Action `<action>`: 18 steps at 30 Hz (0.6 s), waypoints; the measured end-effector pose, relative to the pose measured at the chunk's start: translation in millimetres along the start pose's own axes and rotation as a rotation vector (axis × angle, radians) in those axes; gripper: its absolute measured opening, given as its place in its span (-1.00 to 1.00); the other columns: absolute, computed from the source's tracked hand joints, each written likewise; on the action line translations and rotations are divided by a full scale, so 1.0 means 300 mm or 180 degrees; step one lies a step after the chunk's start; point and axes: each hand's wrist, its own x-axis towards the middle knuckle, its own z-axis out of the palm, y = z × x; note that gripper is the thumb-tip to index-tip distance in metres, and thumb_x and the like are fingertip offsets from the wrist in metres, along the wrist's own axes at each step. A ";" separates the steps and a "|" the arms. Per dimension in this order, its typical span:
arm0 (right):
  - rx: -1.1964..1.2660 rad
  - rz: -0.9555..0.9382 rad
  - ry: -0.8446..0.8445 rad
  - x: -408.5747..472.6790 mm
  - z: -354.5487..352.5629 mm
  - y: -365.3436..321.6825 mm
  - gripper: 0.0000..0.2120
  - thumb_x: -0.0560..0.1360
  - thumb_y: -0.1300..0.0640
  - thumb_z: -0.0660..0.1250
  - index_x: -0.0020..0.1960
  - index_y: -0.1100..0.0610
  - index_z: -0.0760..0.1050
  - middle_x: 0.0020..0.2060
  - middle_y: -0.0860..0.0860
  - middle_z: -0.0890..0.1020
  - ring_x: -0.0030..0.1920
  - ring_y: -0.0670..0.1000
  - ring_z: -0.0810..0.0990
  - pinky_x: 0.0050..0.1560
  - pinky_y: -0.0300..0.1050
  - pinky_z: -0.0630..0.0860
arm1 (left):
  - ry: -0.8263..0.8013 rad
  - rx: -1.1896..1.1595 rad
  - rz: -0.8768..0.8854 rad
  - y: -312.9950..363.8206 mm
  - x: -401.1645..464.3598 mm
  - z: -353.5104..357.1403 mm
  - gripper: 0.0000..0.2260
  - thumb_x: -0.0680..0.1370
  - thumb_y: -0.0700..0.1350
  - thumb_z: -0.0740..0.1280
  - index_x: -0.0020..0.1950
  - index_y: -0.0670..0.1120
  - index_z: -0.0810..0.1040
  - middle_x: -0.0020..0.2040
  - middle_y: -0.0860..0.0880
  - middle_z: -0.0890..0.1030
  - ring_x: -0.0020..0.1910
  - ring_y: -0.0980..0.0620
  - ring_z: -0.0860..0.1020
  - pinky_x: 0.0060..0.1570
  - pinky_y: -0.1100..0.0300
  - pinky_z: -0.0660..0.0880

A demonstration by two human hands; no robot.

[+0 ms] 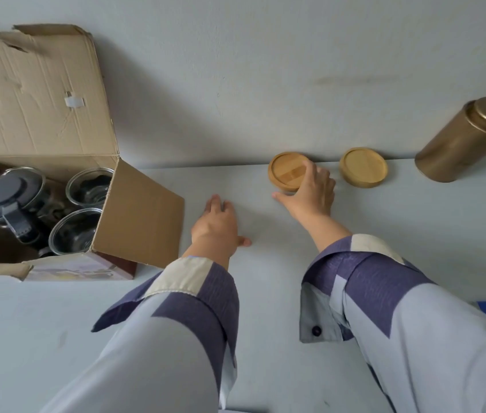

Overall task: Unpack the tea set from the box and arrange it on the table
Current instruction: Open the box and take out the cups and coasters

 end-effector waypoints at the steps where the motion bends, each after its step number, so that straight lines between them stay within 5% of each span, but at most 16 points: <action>1: 0.0045 0.0006 0.0078 -0.011 0.002 0.009 -0.23 0.31 -0.07 0.51 0.41 0.03 0.26 0.33 0.13 0.36 0.32 0.21 0.31 0.28 0.03 0.30 | 0.0004 0.0007 -0.0009 0.001 -0.001 0.000 -0.12 0.47 0.15 0.38 0.56 -0.18 -0.05 0.56 -0.12 -0.14 0.55 -0.06 -0.11 0.44 0.04 0.15; 8: 0.0260 0.0080 0.0218 0.000 0.014 0.019 -0.58 0.43 0.07 0.44 0.27 0.01 0.47 0.22 0.11 0.50 0.25 0.17 0.38 0.22 -0.02 0.32 | 0.0022 -0.0005 0.0030 -0.006 -0.005 -0.001 -0.13 0.47 0.14 0.38 0.55 -0.19 -0.03 0.56 -0.13 -0.11 0.55 -0.09 -0.06 0.45 0.05 0.13; 14: 0.0058 0.0108 -0.0064 0.009 -0.019 -0.004 -0.58 0.43 0.06 0.43 0.28 -0.04 0.47 0.24 0.11 0.46 0.29 0.18 0.35 0.21 0.02 0.37 | 0.0004 -0.0009 0.0023 -0.008 0.000 -0.001 -0.14 0.47 0.13 0.39 0.55 -0.18 -0.02 0.56 -0.13 -0.12 0.55 -0.09 -0.07 0.45 0.04 0.13; 18: 0.0026 0.0255 -0.0678 0.004 -0.059 -0.024 -0.41 0.49 0.19 0.30 0.45 -0.15 0.24 0.34 0.15 0.29 0.36 0.21 0.26 0.30 0.07 0.38 | -0.0002 -0.0120 0.0037 -0.017 -0.012 -0.002 -0.15 0.47 0.13 0.39 0.55 -0.17 -0.01 0.57 -0.11 -0.11 0.55 -0.08 -0.06 0.45 0.05 0.12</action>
